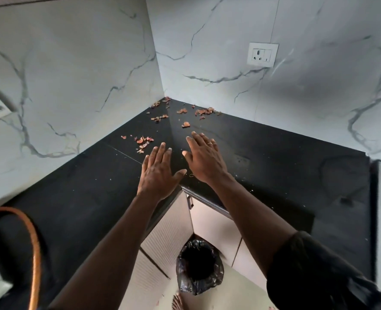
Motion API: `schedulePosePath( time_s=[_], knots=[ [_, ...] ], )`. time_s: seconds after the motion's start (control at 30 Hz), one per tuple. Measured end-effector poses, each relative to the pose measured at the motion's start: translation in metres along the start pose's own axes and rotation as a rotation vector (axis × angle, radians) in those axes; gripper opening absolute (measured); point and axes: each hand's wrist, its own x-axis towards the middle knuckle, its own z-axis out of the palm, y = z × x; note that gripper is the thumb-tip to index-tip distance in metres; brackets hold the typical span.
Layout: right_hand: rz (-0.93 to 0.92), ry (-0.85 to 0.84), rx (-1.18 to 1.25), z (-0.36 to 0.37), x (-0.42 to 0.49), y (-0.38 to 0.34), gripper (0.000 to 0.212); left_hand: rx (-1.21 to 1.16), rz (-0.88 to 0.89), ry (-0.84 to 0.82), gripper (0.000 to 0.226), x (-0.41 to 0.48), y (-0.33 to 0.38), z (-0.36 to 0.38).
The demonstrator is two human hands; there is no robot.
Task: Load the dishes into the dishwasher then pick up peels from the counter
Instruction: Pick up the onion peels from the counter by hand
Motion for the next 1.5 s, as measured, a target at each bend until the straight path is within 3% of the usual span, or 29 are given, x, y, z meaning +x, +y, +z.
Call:
schedulePosePath(
  time_s=[0.3, 0.6, 0.7, 0.8, 0.93, 1.0, 1.2, 1.4, 1.5],
  knots=[
    [0.035, -0.062, -0.026, 0.04, 0.05, 0.012, 0.054, -0.055, 0.012, -0.067, 0.081, 0.057, -0.034, 0.025],
    [0.155, -0.223, -0.025, 0.126, 0.107, 0.016, 0.056, -0.152, -0.063, -0.211, 0.082, 0.115, -0.111, 0.077],
    [0.207, -0.302, -0.023, 0.154, 0.116, 0.013, 0.059, -0.386, -0.156, -0.243, 0.078, 0.125, -0.132, 0.096],
    [0.256, -0.391, -0.015, 0.178, 0.124, 0.008, 0.059, -0.867, -0.396, -0.204, 0.062, 0.134, -0.152, 0.108],
    [0.199, -0.421, 0.027, 0.203, 0.157, -0.001, 0.051, -1.721, -0.827, 0.063, 0.038, 0.141, -0.173, 0.119],
    [0.158, -0.409, 0.052, 0.214, 0.179, -0.008, 0.047, -1.989, -0.958, 0.194, 0.037, 0.143, -0.182, 0.121],
    [-0.026, -0.491, 0.039, 0.254, 0.243, -0.028, 0.051, -2.159, -1.171, 0.37, 0.051, 0.158, -0.2, 0.127],
    [-0.114, -0.554, -0.001, 0.291, 0.283, -0.034, 0.055, -2.222, -1.193, 0.425, 0.055, 0.162, -0.206, 0.136],
    [-0.202, -0.504, -0.012, 0.301, 0.287, -0.034, 0.041, -2.222, -1.188, 0.454, 0.056, 0.166, -0.207, 0.137]
  ],
)
